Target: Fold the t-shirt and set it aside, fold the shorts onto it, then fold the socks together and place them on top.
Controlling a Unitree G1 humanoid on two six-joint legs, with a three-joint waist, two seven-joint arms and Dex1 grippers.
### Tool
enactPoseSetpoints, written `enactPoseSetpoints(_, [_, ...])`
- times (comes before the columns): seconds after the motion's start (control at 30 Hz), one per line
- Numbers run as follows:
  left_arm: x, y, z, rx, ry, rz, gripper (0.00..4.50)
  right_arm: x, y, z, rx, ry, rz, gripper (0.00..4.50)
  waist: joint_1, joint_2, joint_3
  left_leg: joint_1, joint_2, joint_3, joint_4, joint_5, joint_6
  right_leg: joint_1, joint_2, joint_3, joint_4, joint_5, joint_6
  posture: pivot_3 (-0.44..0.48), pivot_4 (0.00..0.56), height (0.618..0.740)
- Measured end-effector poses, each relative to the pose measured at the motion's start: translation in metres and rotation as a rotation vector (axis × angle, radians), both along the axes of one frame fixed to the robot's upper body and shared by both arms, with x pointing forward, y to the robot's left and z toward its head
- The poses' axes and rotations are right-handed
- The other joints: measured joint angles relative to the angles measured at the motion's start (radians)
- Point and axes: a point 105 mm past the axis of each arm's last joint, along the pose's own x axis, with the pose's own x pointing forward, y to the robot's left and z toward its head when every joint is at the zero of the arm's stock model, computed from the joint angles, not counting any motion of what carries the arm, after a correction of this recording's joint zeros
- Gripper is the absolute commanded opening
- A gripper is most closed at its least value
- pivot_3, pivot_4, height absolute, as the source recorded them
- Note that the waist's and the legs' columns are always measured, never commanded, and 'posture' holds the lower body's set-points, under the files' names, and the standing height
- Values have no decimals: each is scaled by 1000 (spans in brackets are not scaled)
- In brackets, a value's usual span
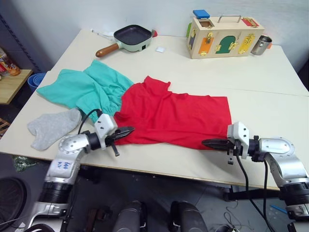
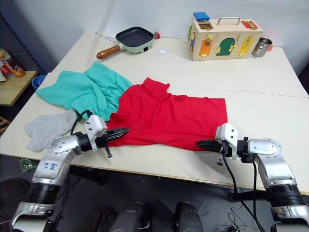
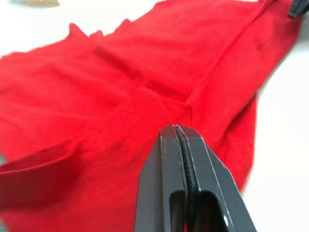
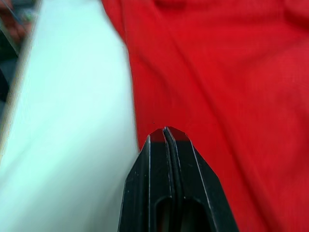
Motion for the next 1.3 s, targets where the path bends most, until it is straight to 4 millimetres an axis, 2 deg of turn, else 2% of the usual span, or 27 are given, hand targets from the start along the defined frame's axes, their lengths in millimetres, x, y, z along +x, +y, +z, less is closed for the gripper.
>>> enactPoseSetpoints(0.07, [5, 4, -14, 41, 48, 48, 33, 7, -5, 1, -14, -41, -17, 0, -4, 0, 0, 1, 0, 2, 0, 0, 0, 0, 1, 1, 0, 0, 0, 0, 150, 740])
enactPoseSetpoints(0.27, [11, 20, -18, 79, 39, 142, 33, 32, -37, 4, -56, -95, -174, 0, -4, -2, -2, 15, 0, 1, -2, -1, -1, 14, -1, 2, -5, 0, 0, 0, 150, 740])
enactPoseSetpoints(0.37, [12, 29, -18, 75, 25, 173, 33, 41, -49, 6, -39, -90, -244, 0, -4, -2, -2, 17, 0, 0, -2, -6, -7, 14, -2, 2, -5, 0, 0, 0, 150, 740])
enactPoseSetpoints(0.57, [8, 36, -18, 71, 4, 177, 33, 48, -72, 7, -11, -68, -356, 0, -5, -2, -2, 16, 0, 0, -2, -6, -7, 14, -2, 2, -5, 0, 0, 0, 150, 740])
enactPoseSetpoints(0.7, [1, 47, -16, 71, 1, 159, 33, 49, -83, 15, 27, -74, -392, 0, -5, -1, -2, 14, 0, 0, -2, -6, -7, 12, -2, 2, -6, 0, 0, 0, 150, 740])
enactPoseSetpoints(0.77, [-2, 50, -15, 65, 2, 141, 33, 45, -78, 27, 91, -95, -341, 0, -5, 0, -1, 12, 1, 0, -3, -6, -7, 9, -2, 2, -5, 0, -1, 0, 150, 740])
enactPoseSetpoints(0.87, [-8, 47, -4, 32, -22, 84, 33, 35, -58, 50, 162, -136, -197, 0, -4, 0, -1, 10, 1, 0, -3, -4, -3, 7, -1, 1, -4, 0, -1, 0, 150, 740])
enactPoseSetpoints(0.97, [-18, 38, 11, 30, -59, 9, 33, 16, -34, 56, 167, -130, -69, 0, -1, 0, -1, 9, 1, 0, -4, -4, -2, 7, -1, 1, -4, 0, -1, 0, 150, 740])
enactPoseSetpoints(1.07, [-24, 32, 15, 45, -63, -26, 33, -2, -9, 40, 134, -79, 38, 0, 1, 0, -1, 9, 1, 0, -4, -6, -5, 8, -1, 1, -5, 0, -1, 0, 150, 740])
enactPoseSetpoints(1.17, [-23, 26, 5, 76, -39, -25, 33, -8, 7, 16, 111, -37, 63, 0, 0, 0, -1, 9, 1, 0, -4, -7, -7, 8, -1, 1, -5, 0, 0, 0, 150, 740])
enactPoseSetpoints(1.2, [-22, 25, 1, 83, -28, -18, 33, -6, 9, 10, 105, -30, 55, 0, 0, 0, -1, 9, 0, 1, -4, -7, -7, 7, -1, 1, -5, 0, 0, 0, 150, 740])
enactPoseSetpoints(1.3, [-18, 27, -10, 86, 6, 23, 33, 4, -3, -3, 75, -30, -26, 0, -1, 0, -1, 9, 0, 1, -4, -6, -5, 6, -1, 2, -4, 0, 0, 0, 150, 740])
